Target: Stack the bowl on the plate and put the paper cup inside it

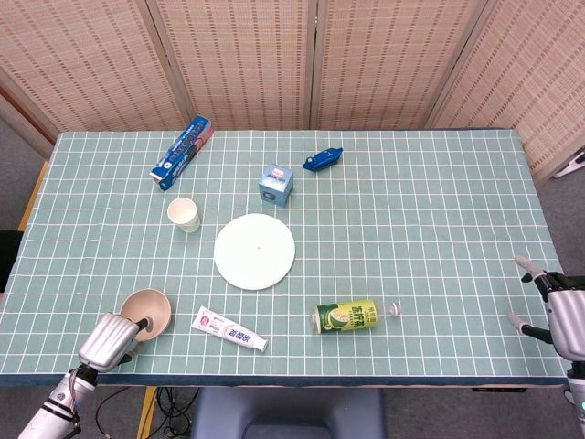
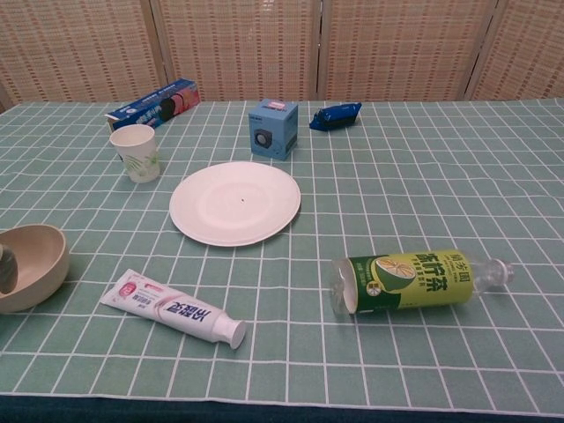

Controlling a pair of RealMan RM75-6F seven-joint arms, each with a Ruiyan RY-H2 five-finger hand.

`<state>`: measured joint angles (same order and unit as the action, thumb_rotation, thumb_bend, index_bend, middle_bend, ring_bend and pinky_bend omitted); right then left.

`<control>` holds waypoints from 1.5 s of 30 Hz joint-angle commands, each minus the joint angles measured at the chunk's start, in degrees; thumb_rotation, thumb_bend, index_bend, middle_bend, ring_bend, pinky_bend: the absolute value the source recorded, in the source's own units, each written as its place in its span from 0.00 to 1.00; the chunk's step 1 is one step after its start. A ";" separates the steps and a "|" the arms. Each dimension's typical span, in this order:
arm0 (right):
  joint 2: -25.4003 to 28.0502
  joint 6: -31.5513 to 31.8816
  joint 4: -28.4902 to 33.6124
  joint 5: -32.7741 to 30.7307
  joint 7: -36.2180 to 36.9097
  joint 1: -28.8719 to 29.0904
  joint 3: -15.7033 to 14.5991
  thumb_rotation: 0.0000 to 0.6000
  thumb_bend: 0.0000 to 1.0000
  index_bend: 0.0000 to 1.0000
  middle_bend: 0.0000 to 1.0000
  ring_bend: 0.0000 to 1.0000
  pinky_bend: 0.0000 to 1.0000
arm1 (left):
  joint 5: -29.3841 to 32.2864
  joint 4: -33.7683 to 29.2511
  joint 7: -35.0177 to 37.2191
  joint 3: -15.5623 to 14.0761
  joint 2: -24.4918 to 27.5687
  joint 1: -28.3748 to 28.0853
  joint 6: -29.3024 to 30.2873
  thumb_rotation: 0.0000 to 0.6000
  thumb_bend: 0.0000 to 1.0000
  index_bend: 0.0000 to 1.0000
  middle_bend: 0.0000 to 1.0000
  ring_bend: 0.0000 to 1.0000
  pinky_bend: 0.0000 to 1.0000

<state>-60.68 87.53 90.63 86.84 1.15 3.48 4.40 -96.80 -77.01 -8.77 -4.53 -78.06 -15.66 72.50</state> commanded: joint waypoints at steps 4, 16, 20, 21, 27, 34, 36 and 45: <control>-0.03 -0.18 -0.03 -0.16 0.00 0.03 0.05 1.00 0.04 0.19 0.39 0.36 0.55 | 0.15 0.52 0.31 -0.02 -0.39 -0.25 0.26 1.00 0.30 0.52 0.98 0.96 1.00; 0.07 -0.07 0.10 -0.31 0.09 -0.15 0.09 1.00 0.04 0.19 0.39 0.36 0.55 | 0.59 0.78 0.95 -0.31 -0.25 -0.73 0.25 1.00 0.38 0.57 0.99 0.96 1.00; 0.16 0.08 0.23 -0.26 0.02 -0.22 0.13 1.00 0.04 0.19 0.39 0.36 0.55 | 0.51 0.91 1.35 -0.33 -0.10 -0.90 0.52 1.00 0.39 0.59 0.99 0.97 1.00; 0.18 0.11 0.27 -0.27 0.01 -0.23 0.15 1.00 0.04 0.19 0.39 0.36 0.55 | 0.52 0.89 1.51 -0.34 -0.04 -0.95 0.53 1.00 0.39 0.59 0.99 0.97 1.00; 0.33 0.31 0.43 -0.15 0.03 -0.33 0.18 1.00 0.04 0.19 0.39 0.36 0.55 | 0.07 -1.31 2.17 0.17 1.50 -2.29 0.33 1.00 0.39 0.59 0.99 0.97 1.00; 0.52 0.40 0.40 -0.06 0.11 -0.31 0.28 1.00 0.04 0.19 0.39 0.36 0.55 | -0.01 -6.75 2.08 2.98 4.34 -7.01 -2.83 1.00 0.39 0.59 0.99 0.97 1.00; 0.48 0.32 0.31 -0.04 0.20 -0.29 0.25 1.00 0.04 0.19 0.39 0.36 0.55 | 0.36 -7.81 1.81 4.16 4.59 -8.47 -3.85 1.00 0.39 0.59 0.99 0.97 1.00; 0.12 0.18 -0.50 0.05 0.91 -0.18 0.26 1.00 0.04 0.19 0.39 0.36 0.55 | 5.53 -10.62 -0.87 9.73 2.32 -16.36 -12.51 1.00 0.39 0.59 0.99 0.96 1.00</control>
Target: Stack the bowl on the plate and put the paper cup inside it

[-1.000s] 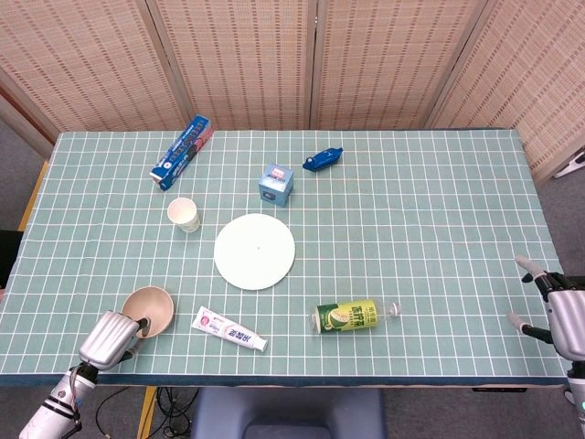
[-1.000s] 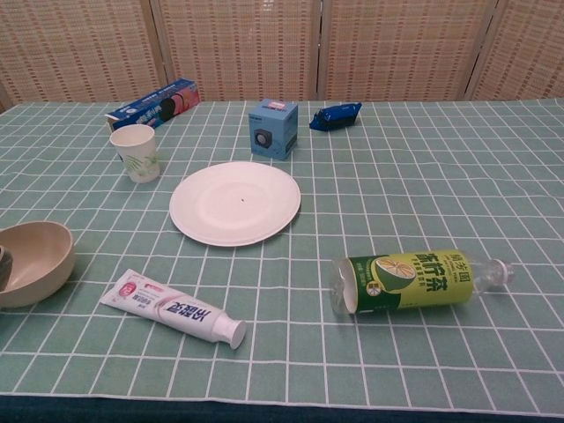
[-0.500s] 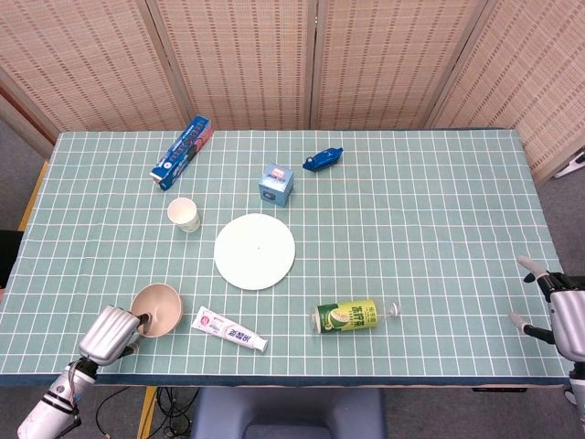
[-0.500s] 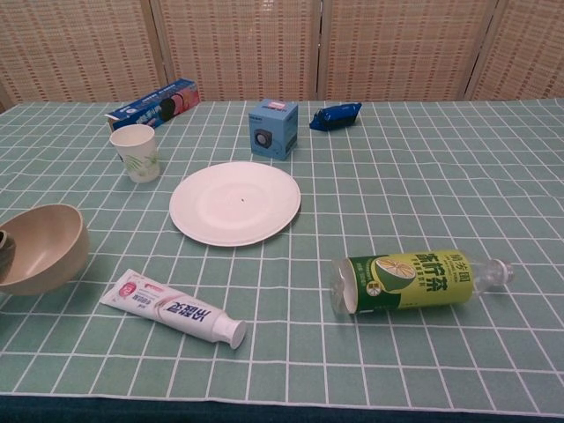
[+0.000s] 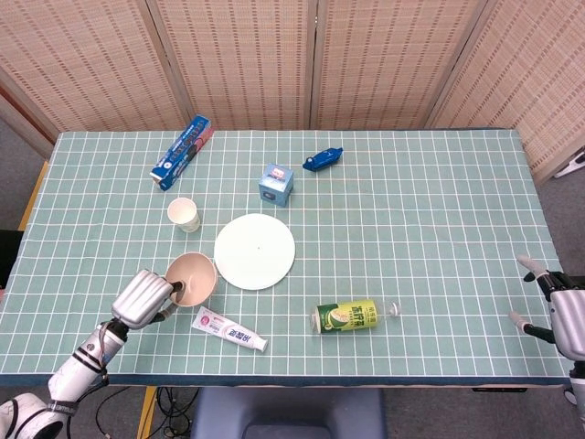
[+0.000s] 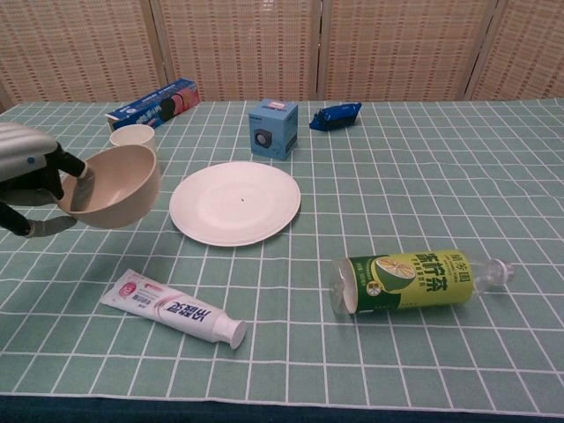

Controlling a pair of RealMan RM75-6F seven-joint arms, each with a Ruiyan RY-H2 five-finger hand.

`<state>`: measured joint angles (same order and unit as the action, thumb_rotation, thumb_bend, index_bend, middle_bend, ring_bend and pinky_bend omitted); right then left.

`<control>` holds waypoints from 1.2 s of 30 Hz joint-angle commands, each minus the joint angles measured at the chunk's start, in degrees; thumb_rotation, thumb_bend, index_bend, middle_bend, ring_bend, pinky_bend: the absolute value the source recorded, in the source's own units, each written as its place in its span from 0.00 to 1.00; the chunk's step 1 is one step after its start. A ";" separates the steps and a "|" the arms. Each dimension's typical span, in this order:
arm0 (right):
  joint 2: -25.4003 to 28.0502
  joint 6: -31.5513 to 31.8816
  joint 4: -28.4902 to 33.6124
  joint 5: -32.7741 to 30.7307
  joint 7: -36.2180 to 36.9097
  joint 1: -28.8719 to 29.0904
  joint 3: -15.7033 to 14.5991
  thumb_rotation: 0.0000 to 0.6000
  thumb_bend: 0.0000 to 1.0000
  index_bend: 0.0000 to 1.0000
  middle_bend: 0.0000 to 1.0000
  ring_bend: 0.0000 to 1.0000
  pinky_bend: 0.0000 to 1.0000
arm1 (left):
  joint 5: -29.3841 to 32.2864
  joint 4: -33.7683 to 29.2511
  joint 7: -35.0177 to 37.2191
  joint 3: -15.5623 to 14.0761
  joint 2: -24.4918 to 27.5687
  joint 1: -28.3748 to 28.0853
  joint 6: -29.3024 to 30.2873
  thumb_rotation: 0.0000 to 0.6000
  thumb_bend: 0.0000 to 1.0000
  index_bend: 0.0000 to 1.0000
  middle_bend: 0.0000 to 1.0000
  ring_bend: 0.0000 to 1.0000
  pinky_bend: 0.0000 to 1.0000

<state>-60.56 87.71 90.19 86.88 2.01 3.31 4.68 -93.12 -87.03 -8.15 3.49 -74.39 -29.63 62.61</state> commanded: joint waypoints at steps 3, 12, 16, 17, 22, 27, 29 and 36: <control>0.05 0.08 -0.18 -0.09 0.19 -0.12 -0.02 1.00 0.04 0.19 0.39 0.36 0.55 | 3.66 -0.44 -3.50 3.03 -3.29 -4.96 -5.56 1.00 0.39 0.59 0.99 0.96 1.00; 0.32 0.59 -0.46 -0.45 0.59 -0.87 -0.26 1.00 0.04 0.19 0.39 0.36 0.55 | 10.57 2.99 -9.64 6.50 -10.22 -11.96 -12.91 1.00 0.39 0.60 0.99 0.96 1.00; 0.47 0.66 -0.63 -0.56 0.90 -1.09 -0.31 1.00 0.04 0.19 0.39 0.36 0.55 | 14.74 5.54 -13.18 7.87 -13.24 -14.66 -15.33 1.00 0.39 0.59 0.99 0.96 1.00; 0.49 0.68 -0.68 -0.57 0.99 -1.12 -0.31 1.00 0.04 0.19 0.39 0.36 0.55 | 15.60 6.15 -13.88 8.17 -13.89 -15.21 -15.67 1.00 0.39 0.60 0.99 0.96 1.00; 0.60 0.90 -0.95 -0.61 1.46 -1.41 -0.36 1.00 0.04 0.19 0.39 0.36 0.55 | 20.65 9.46 -17.60 9.68 -16.76 -18.17 -17.48 1.00 0.39 0.59 0.99 0.96 1.00; 0.74 1.21 -1.14 -0.76 1.82 -1.83 -0.45 1.00 0.04 0.19 0.39 0.36 0.55 | 25.48 12.70 -21.71 10.19 -18.64 -20.81 -19.04 1.00 0.39 0.59 0.99 0.96 1.00; 0.79 1.31 -1.20 -0.85 1.90 -1.99 -0.47 1.00 0.04 0.19 0.39 0.36 0.55 | 27.01 13.69 -23.00 10.16 -19.10 -21.59 -19.44 1.00 0.39 0.59 0.99 0.96 1.00; 1.04 1.57 -1.21 -1.12 1.96 -2.40 -0.44 1.00 0.04 0.19 0.39 0.36 0.55 | 33.09 15.37 -27.42 9.55 -20.18 -23.55 -19.78 1.00 0.39 0.55 0.97 0.94 1.00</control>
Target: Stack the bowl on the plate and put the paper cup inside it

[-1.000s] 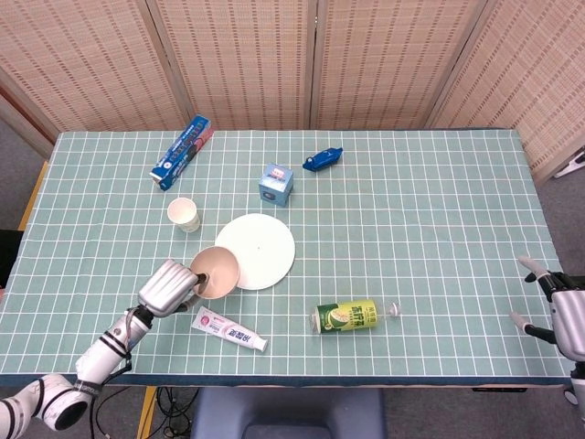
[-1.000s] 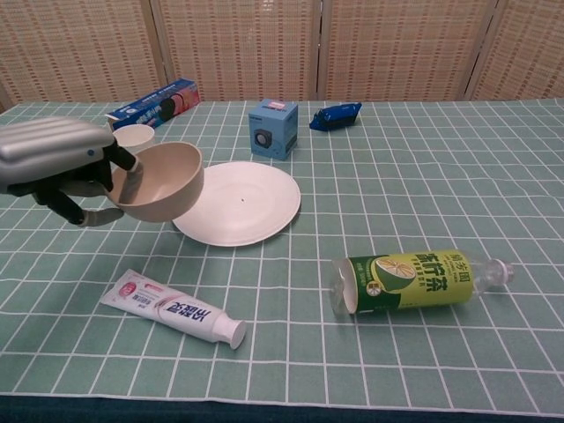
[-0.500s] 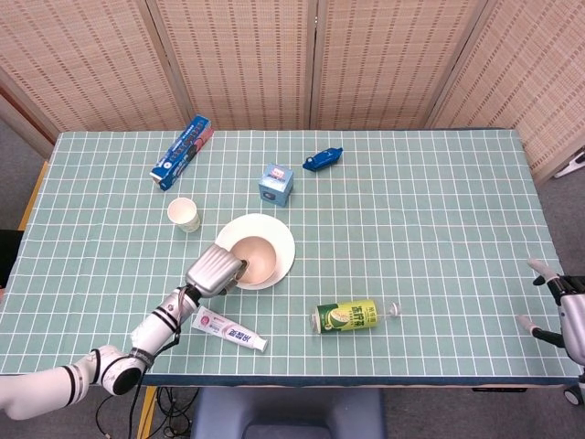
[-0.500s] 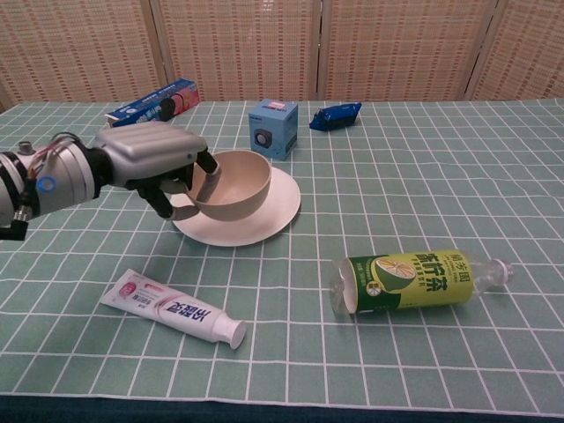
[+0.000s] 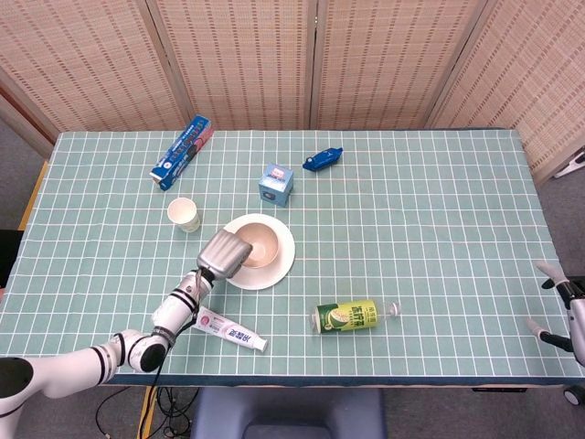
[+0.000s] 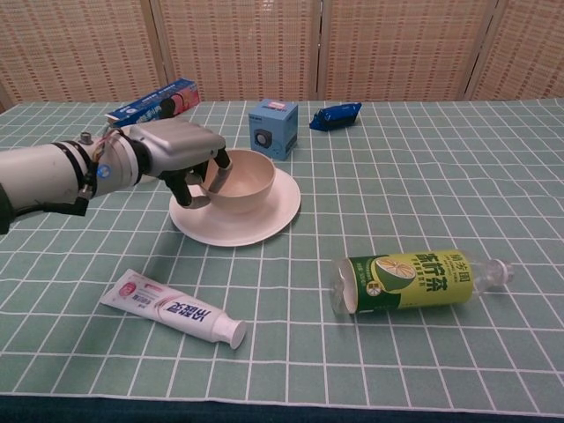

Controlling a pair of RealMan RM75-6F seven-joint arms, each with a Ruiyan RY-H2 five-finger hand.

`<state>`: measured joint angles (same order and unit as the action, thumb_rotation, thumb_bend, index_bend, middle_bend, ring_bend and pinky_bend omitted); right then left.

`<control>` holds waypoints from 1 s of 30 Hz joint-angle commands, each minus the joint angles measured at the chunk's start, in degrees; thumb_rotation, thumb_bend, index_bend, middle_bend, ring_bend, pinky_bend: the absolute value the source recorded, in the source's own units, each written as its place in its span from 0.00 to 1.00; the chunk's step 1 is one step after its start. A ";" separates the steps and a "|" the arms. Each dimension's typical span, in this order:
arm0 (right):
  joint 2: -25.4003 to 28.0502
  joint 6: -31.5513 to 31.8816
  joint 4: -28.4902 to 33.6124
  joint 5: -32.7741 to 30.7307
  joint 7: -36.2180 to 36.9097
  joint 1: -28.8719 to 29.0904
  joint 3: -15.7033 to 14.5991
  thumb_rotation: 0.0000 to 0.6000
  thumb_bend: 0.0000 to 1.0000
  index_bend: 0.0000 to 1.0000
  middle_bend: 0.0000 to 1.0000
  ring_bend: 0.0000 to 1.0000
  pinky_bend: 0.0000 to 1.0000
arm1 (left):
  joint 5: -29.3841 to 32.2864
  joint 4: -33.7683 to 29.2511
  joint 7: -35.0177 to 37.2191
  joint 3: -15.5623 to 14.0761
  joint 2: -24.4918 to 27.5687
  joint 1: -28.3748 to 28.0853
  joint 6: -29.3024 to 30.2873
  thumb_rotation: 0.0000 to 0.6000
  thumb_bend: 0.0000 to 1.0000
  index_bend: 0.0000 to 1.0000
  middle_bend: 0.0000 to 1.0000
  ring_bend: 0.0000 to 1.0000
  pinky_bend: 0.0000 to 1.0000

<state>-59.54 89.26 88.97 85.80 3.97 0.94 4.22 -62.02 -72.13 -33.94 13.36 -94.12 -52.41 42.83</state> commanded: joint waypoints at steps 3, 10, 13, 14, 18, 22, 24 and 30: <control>0.11 0.13 -0.01 -0.17 0.05 -0.17 0.09 1.00 0.04 0.19 0.39 0.36 0.55 | 4.43 -1.18 -4.18 -0.92 0.17 -0.92 1.51 1.00 0.38 0.50 0.96 0.93 1.00; -0.03 0.13 -0.12 -0.15 0.23 -0.09 0.34 1.00 0.04 0.19 0.39 0.36 0.55 | 7.18 -6.74 -8.36 -2.12 2.28 -0.14 7.23 1.00 0.32 0.30 0.90 0.91 0.99; -0.04 0.26 -0.17 -0.14 0.35 -0.10 0.46 1.00 0.04 0.19 0.39 0.36 0.55 | 6.58 -10.62 -8.60 -2.74 4.20 1.30 10.81 1.00 0.30 0.26 0.86 0.88 0.99; -0.03 0.27 -0.19 -0.11 0.39 -0.10 0.48 1.00 0.04 0.19 0.39 0.36 0.55 | 6.42 -11.93 -8.80 -3.02 5.05 1.76 11.70 1.00 0.30 0.25 0.84 0.86 0.98; -0.05 0.17 -0.14 0.19 0.36 0.06 0.49 1.00 0.04 0.19 0.39 0.36 0.55 | 6.60 -17.82 -9.46 -3.70 9.73 3.53 14.77 1.00 0.30 0.24 0.71 0.69 0.96; -0.17 0.16 0.02 0.55 0.21 0.22 0.49 1.00 0.04 0.19 0.39 0.36 0.55 | 6.59 -20.87 -8.32 -3.52 13.30 4.87 16.87 1.00 0.30 0.23 0.57 0.56 0.91; -0.19 0.13 0.14 0.71 0.14 0.29 0.47 1.00 0.04 0.19 0.39 0.36 0.55 | 6.83 -21.17 -7.65 -3.27 14.65 5.22 17.33 1.00 0.30 0.22 0.48 0.49 0.89; -0.02 0.33 0.41 0.92 0.02 0.24 0.46 1.00 0.04 0.19 0.39 0.36 0.55 | 10.17 -19.78 -5.19 -1.77 16.69 4.70 15.22 1.00 0.27 0.20 0.22 0.23 0.62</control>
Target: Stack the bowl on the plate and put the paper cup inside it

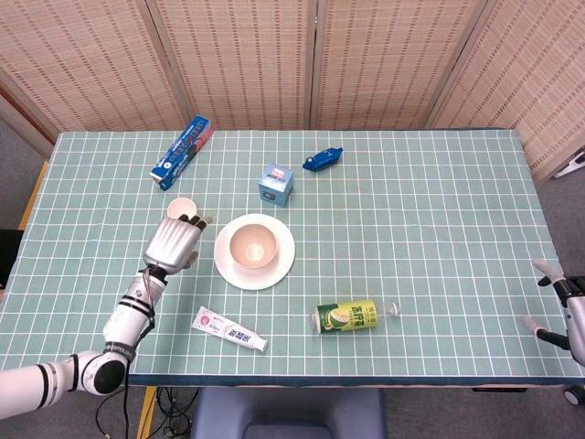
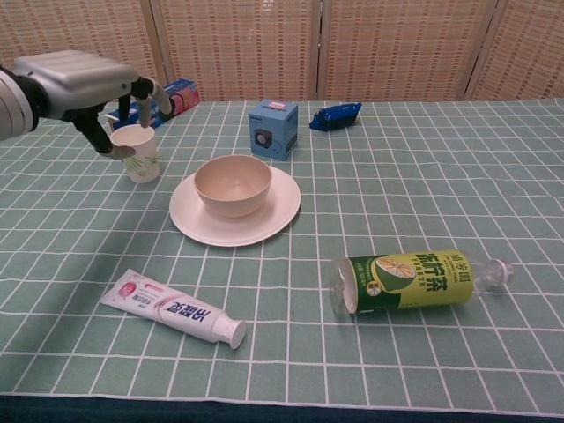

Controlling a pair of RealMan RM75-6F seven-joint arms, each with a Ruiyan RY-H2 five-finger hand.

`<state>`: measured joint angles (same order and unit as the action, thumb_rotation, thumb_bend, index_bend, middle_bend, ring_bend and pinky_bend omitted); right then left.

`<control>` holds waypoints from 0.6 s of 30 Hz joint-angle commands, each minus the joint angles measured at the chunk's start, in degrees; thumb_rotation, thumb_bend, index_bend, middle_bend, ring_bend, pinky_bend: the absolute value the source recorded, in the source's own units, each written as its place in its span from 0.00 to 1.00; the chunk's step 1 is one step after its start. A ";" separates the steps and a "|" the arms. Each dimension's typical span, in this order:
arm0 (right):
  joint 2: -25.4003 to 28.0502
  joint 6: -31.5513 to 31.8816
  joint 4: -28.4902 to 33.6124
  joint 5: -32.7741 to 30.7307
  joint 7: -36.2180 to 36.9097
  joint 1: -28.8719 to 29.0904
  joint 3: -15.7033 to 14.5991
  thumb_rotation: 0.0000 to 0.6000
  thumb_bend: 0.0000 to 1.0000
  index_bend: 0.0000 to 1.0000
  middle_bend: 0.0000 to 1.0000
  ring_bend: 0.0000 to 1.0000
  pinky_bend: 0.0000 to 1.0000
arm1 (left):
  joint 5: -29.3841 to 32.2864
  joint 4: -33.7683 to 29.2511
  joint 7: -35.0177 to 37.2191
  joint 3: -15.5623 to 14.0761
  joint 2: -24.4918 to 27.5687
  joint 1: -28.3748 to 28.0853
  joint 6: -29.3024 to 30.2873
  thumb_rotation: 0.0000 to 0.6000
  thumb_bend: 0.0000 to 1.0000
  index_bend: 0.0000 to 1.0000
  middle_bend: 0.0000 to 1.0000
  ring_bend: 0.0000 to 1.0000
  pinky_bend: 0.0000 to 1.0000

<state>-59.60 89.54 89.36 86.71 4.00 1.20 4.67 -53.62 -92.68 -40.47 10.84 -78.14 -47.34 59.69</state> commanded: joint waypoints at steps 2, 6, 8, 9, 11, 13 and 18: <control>0.11 0.06 0.07 0.03 -0.05 -0.04 0.00 1.00 0.04 0.19 0.39 0.36 0.55 | 3.55 2.24 2.83 1.43 0.94 -1.19 -4.01 1.00 0.26 0.17 0.14 0.15 0.48; 0.23 -0.08 0.13 -0.20 -0.08 -0.09 0.00 1.00 0.04 0.19 0.39 0.36 0.55 | 7.08 6.32 5.85 2.87 -0.21 -3.32 -8.55 1.00 0.25 0.13 0.08 0.08 0.39; 0.28 -0.25 0.15 -0.42 -0.22 -0.10 0.01 1.00 0.04 0.19 0.39 0.36 0.55 | 8.48 8.83 6.32 3.27 -1.24 -4.50 -10.05 1.00 0.25 0.12 0.06 0.06 0.35; 0.33 -0.27 0.23 -0.43 -0.26 -0.10 0.01 1.00 0.04 0.19 0.39 0.36 0.55 | 9.16 10.56 6.21 3.35 -1.97 -5.33 -10.76 1.00 0.25 0.10 0.04 0.04 0.33; 0.42 -0.19 0.33 -0.36 -0.35 -0.14 0.00 1.00 0.04 0.19 0.39 0.36 0.55 | 10.17 13.04 5.87 3.39 -3.04 -6.55 -11.74 1.00 0.25 0.09 0.02 0.03 0.32; 0.51 -0.22 0.40 -0.51 -0.43 -0.20 0.00 1.00 0.04 0.19 0.39 0.36 0.55 | 11.89 15.71 5.63 3.40 -4.10 -7.91 -13.40 1.00 0.25 0.08 0.02 0.03 0.30; 0.63 -0.24 0.47 -0.83 -0.45 -0.33 0.05 1.00 0.04 0.19 0.39 0.36 0.55 | 16.66 20.11 4.70 2.88 -5.43 -10.57 -17.45 1.00 0.25 0.08 0.02 0.03 0.29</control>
<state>-58.97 89.31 89.84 85.88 3.55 0.87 4.73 -38.81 -74.15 -35.26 13.92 -82.62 -56.48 43.88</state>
